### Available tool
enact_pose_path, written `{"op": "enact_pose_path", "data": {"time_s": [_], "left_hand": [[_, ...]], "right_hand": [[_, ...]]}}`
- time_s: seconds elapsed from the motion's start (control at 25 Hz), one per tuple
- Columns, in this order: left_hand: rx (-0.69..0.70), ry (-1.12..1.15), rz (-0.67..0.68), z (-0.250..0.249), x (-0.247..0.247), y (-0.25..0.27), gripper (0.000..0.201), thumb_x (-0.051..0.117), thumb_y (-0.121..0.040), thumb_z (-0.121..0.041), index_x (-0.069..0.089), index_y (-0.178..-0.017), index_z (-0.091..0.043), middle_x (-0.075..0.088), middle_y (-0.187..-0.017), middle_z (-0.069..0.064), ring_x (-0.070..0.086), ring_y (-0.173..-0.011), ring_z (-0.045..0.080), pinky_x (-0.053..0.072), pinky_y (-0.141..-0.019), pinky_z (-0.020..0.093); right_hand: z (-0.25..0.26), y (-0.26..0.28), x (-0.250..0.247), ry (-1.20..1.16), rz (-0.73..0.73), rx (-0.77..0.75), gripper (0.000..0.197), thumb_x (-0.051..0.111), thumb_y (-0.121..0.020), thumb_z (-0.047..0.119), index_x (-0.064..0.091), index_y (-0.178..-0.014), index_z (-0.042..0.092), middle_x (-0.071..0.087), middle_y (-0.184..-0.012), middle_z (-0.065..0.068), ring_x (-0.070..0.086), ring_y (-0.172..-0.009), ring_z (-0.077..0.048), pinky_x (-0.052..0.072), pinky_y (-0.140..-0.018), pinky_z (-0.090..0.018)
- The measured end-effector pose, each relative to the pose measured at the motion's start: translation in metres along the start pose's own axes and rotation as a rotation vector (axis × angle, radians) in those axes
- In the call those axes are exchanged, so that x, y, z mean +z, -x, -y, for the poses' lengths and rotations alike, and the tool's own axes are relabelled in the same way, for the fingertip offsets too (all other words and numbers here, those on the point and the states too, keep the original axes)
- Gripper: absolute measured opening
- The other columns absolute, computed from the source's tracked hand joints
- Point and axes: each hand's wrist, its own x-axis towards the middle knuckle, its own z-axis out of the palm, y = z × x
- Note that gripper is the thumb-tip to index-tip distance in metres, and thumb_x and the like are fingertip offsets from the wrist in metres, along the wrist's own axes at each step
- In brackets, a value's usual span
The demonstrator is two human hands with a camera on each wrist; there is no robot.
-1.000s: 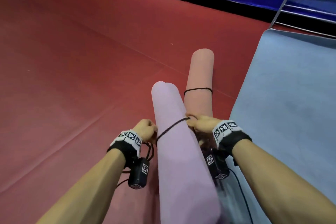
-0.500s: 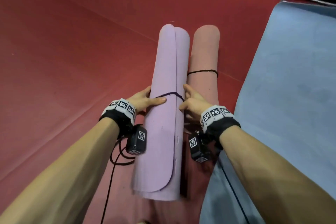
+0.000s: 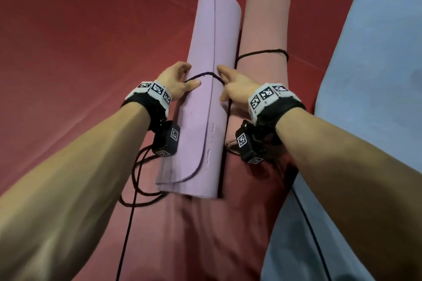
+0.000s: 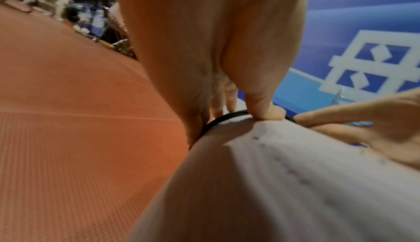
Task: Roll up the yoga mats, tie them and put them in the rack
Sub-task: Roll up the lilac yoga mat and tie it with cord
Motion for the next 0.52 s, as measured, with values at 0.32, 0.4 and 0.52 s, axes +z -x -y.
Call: {"op": "enact_pose_path", "data": {"time_s": [0.32, 0.4, 0.52], "left_hand": [[-0.433, -0.108, 0.279, -0.007, 0.013, 0.065, 0.083, 0.046, -0.086, -0.073, 0.053, -0.13, -0.003, 0.058, -0.128, 0.019, 0.057, -0.116, 0.039, 0.047, -0.1, 0.045], [-0.348, -0.213, 0.204, -0.016, 0.01, 0.085, 0.069, 0.052, -0.091, -0.062, 0.058, -0.122, 0.0, 0.062, -0.123, 0.019, 0.061, -0.109, 0.037, 0.051, -0.09, 0.038], [-0.241, -0.28, 0.094, -0.055, 0.006, 0.119, 0.048, 0.053, -0.096, -0.041, 0.063, -0.111, 0.003, 0.065, -0.116, 0.023, 0.063, -0.105, 0.037, 0.048, -0.081, 0.033]], "right_hand": [[-0.011, 0.049, 0.023, 0.263, -0.011, 0.022, 0.084, 0.068, -0.08, 0.006, 0.029, -0.154, 0.014, 0.042, -0.153, -0.008, 0.044, -0.136, -0.025, 0.037, -0.113, -0.037], [-0.011, 0.071, 0.022, 0.229, -0.032, 0.072, 0.08, 0.069, -0.082, 0.007, 0.033, -0.153, 0.012, 0.046, -0.148, -0.009, 0.047, -0.133, -0.024, 0.038, -0.112, -0.037], [-0.007, 0.118, 0.011, 0.223, -0.087, 0.087, 0.065, 0.068, -0.084, 0.004, 0.048, -0.145, 0.013, 0.057, -0.133, -0.009, 0.055, -0.121, -0.022, 0.042, -0.109, -0.035]]}}
